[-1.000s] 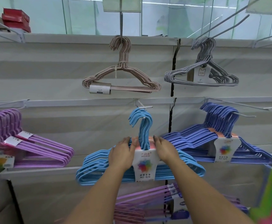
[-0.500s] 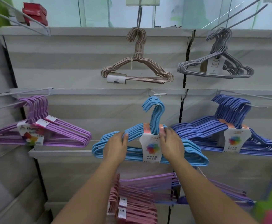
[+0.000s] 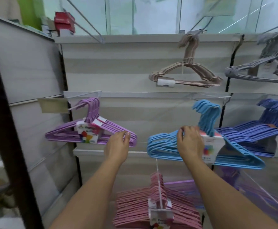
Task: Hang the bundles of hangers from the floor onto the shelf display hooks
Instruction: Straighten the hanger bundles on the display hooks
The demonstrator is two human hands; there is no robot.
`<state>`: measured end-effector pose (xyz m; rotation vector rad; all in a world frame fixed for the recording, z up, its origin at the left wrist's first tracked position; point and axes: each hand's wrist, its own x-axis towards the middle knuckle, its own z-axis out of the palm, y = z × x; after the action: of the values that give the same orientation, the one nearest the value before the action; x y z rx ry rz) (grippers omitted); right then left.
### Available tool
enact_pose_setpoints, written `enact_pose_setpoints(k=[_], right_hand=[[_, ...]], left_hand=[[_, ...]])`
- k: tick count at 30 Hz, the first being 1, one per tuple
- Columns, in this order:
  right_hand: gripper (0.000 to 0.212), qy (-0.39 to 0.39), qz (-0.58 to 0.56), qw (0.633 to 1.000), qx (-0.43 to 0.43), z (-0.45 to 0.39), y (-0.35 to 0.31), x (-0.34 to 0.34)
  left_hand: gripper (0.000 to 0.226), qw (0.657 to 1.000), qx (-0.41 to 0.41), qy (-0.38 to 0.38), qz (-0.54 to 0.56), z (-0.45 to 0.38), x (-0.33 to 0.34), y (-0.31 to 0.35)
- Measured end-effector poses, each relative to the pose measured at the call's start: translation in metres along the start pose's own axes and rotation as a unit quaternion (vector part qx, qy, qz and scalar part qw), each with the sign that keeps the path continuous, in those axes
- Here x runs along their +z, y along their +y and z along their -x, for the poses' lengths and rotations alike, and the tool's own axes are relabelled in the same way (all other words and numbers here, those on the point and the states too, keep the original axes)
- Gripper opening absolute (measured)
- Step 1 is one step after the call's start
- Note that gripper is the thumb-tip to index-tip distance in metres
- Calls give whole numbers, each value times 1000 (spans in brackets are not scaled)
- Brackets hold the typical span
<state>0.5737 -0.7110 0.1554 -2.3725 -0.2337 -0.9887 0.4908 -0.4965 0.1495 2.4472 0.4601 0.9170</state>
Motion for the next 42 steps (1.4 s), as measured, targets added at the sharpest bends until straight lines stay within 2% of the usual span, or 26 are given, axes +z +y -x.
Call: enact_pose_setpoints(k=[5, 13, 17, 25, 29, 33, 38, 42], right_hand=[[29, -48, 24, 998, -42, 21, -81, 24], [33, -98, 17, 993, -66, 23, -154, 65], [36, -127, -3, 988, -88, 9, -174, 87], [58, -288, -56, 951, -97, -22, -206, 140], [67, -301, -71, 943, -119, -24, -229, 153], [70, -313, -68, 939, -124, -23, -245, 175], [68, -326, -38, 939, -105, -21, -260, 195], [67, -341, -82, 934, -61, -21, -268, 201]], left_hand=[[40, 1000, -7, 10, 2, -10, -41, -70], [46, 999, -36, 14, -18, -43, -62, -148], [52, 998, -62, -4, -30, -68, -60, -155], [55, 997, -22, -20, -66, -119, -54, -156], [55, 995, -21, -49, -90, -137, -58, -161], [44, 994, 5, -84, -68, -151, -62, -164], [39, 991, 22, -133, -20, -169, -60, -183], [38, 988, 5, -157, 4, -178, -56, -199]])
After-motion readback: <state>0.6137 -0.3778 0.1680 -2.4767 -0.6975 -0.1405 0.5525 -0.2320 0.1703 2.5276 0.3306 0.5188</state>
